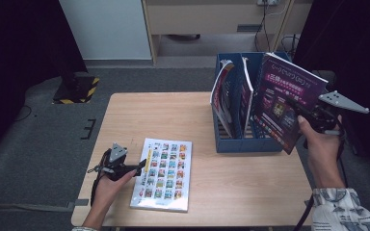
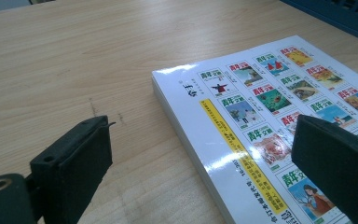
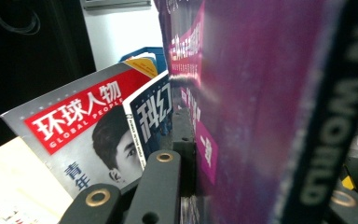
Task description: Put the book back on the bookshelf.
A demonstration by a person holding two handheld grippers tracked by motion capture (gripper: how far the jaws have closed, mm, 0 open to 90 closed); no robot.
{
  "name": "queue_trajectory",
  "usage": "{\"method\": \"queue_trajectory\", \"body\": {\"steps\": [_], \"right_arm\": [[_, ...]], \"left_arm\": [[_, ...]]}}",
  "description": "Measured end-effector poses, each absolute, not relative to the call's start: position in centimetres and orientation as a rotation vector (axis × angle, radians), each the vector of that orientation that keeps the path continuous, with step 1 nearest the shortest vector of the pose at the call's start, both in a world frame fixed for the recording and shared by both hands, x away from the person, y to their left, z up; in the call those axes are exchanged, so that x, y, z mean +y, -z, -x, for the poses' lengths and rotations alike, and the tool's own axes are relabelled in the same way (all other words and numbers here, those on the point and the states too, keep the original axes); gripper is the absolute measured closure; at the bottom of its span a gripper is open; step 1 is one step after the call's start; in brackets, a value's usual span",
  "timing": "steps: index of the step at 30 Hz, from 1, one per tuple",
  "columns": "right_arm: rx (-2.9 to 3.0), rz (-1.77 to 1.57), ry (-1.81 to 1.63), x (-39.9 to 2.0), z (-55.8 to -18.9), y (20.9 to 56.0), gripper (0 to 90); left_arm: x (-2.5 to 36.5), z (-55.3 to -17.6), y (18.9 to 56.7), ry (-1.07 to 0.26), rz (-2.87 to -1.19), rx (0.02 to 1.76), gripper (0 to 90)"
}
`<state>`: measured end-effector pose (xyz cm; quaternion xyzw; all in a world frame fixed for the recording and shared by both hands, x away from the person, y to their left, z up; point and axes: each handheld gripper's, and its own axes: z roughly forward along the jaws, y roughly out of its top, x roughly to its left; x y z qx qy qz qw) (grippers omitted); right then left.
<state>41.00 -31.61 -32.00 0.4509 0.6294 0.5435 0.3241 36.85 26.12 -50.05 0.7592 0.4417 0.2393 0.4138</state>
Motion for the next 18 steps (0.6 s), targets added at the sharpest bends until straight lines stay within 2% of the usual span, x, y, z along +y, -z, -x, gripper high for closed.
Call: {"method": "queue_trajectory", "body": {"steps": [18], "right_arm": [[1.579,-1.224,-1.349,-29.6,-44.1,32.2,84.3]], "left_arm": [[26.0,-36.9,50.0,-0.617,-1.917,1.102,4.8]]}}
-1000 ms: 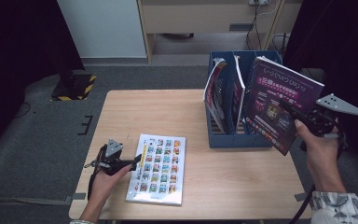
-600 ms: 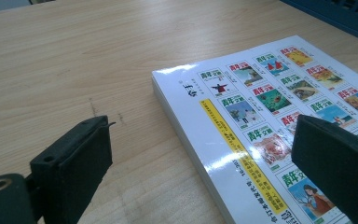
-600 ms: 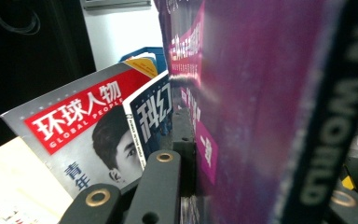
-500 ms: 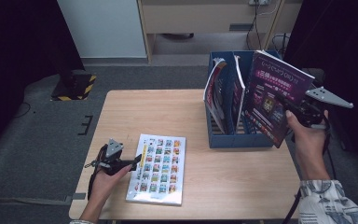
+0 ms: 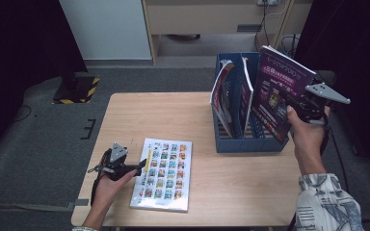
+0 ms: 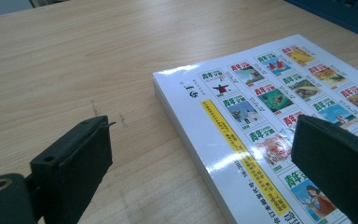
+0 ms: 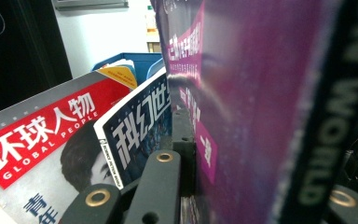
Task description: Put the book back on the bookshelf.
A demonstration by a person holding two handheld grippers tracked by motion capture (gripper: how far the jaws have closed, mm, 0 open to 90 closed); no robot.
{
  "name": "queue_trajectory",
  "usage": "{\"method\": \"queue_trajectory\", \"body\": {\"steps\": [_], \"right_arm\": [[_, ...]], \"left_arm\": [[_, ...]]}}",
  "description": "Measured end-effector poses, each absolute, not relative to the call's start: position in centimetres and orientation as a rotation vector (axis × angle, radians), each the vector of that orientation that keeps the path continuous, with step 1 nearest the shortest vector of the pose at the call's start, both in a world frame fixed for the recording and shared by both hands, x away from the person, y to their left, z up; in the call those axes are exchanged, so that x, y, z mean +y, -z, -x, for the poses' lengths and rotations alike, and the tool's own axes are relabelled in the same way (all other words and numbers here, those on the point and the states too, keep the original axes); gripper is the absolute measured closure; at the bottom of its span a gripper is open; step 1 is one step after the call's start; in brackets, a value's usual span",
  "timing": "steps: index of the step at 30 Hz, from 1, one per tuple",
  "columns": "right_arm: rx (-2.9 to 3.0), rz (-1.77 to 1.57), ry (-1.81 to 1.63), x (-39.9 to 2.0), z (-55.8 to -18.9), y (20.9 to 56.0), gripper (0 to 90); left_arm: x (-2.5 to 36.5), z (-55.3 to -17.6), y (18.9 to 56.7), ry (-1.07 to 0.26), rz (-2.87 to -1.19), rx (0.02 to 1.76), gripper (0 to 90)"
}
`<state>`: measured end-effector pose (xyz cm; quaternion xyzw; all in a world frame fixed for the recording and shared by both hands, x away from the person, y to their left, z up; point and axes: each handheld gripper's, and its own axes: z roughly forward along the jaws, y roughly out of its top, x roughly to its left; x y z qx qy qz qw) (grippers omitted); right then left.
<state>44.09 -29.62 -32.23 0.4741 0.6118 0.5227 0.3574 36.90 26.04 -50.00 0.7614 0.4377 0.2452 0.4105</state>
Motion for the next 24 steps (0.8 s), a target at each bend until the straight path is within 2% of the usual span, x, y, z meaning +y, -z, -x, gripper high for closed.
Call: {"method": "queue_trajectory", "body": {"steps": [24], "right_arm": [[1.551,-1.265,-1.321,-28.0,-46.8,33.3,84.3]], "left_arm": [[25.9,-36.9,50.1,-0.616,-1.923,1.098,4.8]]}}
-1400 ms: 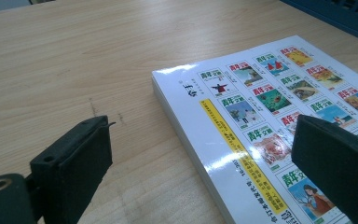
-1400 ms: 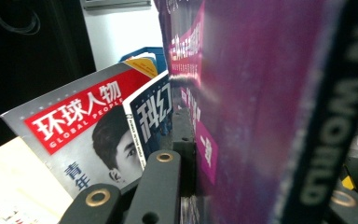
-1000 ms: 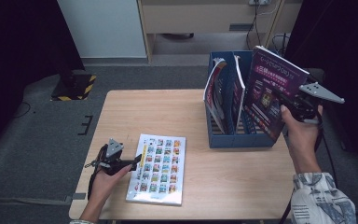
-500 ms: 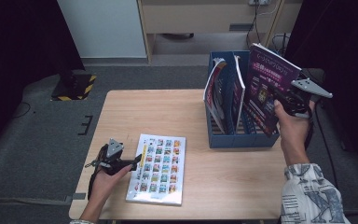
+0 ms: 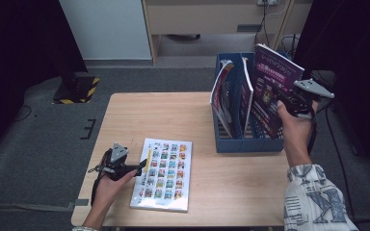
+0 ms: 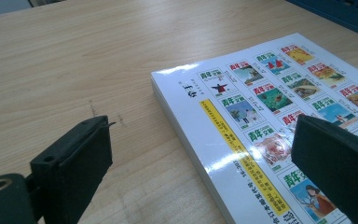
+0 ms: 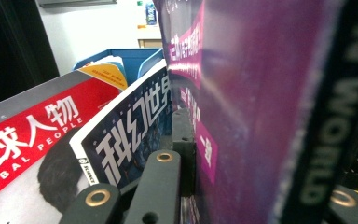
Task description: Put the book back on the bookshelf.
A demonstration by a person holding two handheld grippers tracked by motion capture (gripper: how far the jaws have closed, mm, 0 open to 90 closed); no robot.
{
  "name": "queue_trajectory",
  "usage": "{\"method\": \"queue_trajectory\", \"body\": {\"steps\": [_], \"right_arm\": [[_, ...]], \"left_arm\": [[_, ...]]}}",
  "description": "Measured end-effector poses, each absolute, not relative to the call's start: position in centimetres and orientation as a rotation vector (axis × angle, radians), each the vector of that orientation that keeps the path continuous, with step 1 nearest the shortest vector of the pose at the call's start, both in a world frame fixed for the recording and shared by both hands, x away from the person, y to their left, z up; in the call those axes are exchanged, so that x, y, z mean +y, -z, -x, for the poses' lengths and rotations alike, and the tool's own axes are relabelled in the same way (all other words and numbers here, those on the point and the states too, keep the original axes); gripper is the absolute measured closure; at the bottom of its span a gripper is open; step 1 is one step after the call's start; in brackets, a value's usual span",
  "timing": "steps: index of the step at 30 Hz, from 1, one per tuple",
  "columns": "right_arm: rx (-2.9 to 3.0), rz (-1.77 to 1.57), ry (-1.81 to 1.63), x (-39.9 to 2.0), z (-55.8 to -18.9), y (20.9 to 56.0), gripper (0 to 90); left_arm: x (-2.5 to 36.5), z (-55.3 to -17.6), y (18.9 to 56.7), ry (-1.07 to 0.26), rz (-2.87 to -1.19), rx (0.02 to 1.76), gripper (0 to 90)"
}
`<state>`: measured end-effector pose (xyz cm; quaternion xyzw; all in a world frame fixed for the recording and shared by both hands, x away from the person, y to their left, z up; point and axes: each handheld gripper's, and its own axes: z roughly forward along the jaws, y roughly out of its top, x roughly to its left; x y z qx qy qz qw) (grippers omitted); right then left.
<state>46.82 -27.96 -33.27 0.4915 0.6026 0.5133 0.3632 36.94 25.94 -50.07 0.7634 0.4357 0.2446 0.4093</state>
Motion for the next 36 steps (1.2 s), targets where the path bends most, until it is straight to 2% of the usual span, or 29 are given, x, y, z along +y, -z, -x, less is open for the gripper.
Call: {"method": "queue_trajectory", "body": {"steps": [36], "right_arm": [[1.509,-1.294,-1.324,-26.8,-49.6,35.0,84.3]], "left_arm": [[25.9,-37.0,50.2,-0.614,-1.929,1.094,5.0]]}}
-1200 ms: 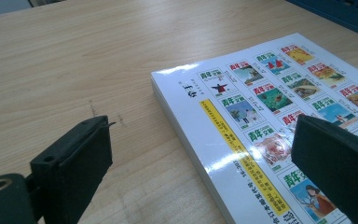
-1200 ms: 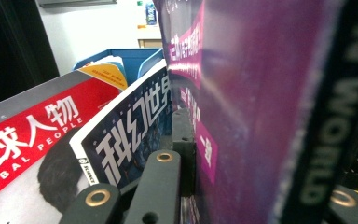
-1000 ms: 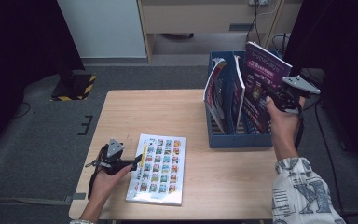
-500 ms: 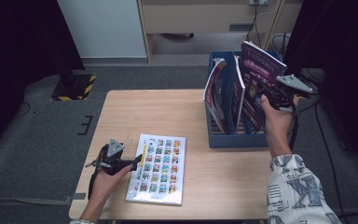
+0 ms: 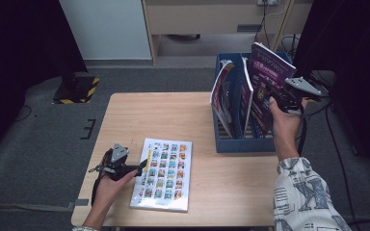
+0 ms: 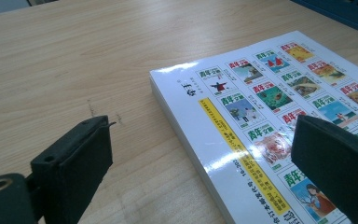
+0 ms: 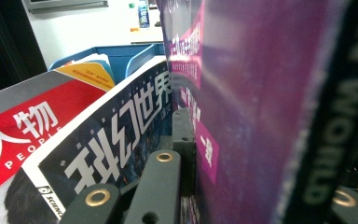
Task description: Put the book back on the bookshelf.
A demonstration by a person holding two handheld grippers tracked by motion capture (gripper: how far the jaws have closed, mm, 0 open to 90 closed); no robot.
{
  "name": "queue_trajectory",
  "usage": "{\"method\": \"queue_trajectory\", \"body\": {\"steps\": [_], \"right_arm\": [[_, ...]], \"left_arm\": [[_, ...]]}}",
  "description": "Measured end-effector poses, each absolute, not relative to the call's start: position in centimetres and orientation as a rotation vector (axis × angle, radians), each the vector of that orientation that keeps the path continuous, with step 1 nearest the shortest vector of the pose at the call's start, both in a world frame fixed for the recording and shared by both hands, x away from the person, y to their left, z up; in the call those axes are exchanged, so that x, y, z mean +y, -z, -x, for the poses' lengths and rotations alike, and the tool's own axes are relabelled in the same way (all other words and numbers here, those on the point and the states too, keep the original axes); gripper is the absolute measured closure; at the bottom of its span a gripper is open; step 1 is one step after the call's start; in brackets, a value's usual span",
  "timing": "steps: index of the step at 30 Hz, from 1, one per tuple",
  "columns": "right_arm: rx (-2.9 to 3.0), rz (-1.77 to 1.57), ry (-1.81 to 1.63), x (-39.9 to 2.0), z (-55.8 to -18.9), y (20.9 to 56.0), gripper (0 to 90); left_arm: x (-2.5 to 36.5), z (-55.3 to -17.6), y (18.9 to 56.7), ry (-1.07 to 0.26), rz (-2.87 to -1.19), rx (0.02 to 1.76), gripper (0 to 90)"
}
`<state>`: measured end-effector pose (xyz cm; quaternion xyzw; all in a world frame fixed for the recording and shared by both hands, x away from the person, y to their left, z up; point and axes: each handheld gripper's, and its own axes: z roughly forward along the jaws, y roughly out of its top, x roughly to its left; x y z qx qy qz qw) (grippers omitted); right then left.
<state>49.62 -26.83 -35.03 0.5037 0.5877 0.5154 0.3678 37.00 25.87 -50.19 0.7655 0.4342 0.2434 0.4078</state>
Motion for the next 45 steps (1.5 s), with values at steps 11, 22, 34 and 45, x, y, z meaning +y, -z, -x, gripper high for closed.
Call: {"method": "queue_trajectory", "body": {"steps": [11,22,34,45], "right_arm": [[1.516,-1.289,-1.313,-26.5,-50.0,35.7,84.2],[1.511,-1.296,-1.287,-26.4,-50.2,36.0,84.2],[1.519,-1.291,-1.278,-26.1,-50.4,36.4,84.2],[1.533,-1.303,-1.268,-26.1,-50.6,37.6,84.2]], "left_arm": [[25.8,-37.0,50.2,-0.613,-1.933,1.091,5.1],[25.8,-37.1,50.2,-0.612,-1.934,1.088,5.3],[25.7,-37.1,50.2,-0.61,-1.934,1.088,5.3],[25.8,-37.2,50.3,-0.612,-1.936,1.09,5.2]]}}
